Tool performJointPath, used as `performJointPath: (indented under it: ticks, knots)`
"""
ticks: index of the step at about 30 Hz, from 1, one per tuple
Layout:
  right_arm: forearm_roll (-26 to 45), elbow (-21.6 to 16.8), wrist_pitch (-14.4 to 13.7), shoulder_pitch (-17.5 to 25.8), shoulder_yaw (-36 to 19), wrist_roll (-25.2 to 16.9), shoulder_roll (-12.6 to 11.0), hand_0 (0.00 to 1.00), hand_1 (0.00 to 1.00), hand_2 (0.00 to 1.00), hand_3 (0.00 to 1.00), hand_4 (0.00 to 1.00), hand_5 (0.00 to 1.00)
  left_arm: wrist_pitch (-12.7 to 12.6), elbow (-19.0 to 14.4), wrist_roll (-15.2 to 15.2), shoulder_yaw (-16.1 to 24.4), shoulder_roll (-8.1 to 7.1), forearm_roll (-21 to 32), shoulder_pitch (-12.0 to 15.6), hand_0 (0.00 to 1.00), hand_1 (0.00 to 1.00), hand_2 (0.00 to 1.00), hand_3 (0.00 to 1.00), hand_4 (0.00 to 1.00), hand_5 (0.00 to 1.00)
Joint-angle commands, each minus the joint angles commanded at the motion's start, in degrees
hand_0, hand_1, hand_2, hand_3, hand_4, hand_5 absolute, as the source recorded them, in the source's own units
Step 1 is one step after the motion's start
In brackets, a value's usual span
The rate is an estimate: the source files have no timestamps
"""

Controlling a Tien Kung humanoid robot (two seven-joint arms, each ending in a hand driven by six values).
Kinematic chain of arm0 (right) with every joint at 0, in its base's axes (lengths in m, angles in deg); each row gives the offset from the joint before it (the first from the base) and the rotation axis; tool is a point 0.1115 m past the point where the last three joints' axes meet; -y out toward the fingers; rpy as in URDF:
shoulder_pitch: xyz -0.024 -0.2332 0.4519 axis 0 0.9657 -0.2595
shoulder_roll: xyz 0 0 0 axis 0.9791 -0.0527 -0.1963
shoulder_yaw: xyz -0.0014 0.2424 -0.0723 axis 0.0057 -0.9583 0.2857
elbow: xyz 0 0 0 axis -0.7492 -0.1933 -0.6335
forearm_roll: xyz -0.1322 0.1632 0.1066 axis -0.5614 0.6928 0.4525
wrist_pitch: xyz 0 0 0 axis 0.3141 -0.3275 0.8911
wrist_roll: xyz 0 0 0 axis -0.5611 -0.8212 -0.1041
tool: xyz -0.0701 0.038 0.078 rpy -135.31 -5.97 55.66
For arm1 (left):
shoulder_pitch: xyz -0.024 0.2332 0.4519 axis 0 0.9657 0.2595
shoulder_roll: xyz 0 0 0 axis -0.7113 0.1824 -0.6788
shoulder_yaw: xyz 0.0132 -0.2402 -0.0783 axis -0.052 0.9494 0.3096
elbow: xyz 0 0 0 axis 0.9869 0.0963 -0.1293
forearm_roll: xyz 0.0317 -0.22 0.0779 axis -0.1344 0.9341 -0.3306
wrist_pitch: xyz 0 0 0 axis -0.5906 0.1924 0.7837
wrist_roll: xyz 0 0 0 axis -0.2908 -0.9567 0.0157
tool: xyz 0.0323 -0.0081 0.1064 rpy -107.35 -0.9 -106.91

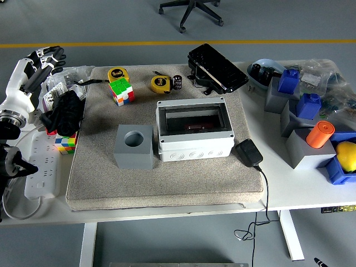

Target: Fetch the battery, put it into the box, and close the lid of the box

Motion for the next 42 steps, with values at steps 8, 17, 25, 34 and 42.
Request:
performJointPath:
  ticks: [8,17,25,34,42]
  knots:
    - [-0.3,0.0,-0.2,0.1,-0.4,-0.1,0.3,0.586,0.638,0.652,0.58,0.955,0.478,0.2,-0.1,0.3,0.0,0.11,-0.1,0.1,0.715,0.715,0.684,0.717,0.998,0.58]
    - [-0.9,-0.1,-0.4,0.1,-1.4,-0.3,0.2,0.584,0.638,0.651,0.58,0.955,0.479,0.3,0.0,0.7,0.3,0.25,-0.4,0.2,0.713,0.714,0.684,0.714,0.998,0.581]
    - [-0.8,0.1,0.3,1.4,-1.1,-0.3,0.6,0.585,0.638,0.652,0.58,0.955,0.481,0.4,0.2,0.9,0.2,0.4,-0.5,0.2,0.714,0.714,0.682,0.713,0.998,0.582]
    - [-1.0,-0.1,-0.1,1.0,-1.9,-0.1,0.0,0.586,0.639,0.652,0.58,0.956,0.482,0.4,0.3,1.0,-0.1,0.44,-0.6,-0.1,0.714,0.714,0.681,0.714,0.998,0.581]
    - [-0.7,0.0,0.2,1.5,-0.9,-0.1,0.2,0.585,0.639,0.652,0.58,0.956,0.482,0.5,0.5,1.0,0.2,0.74,-0.6,-0.2,0.715,0.714,0.681,0.714,0.998,0.579]
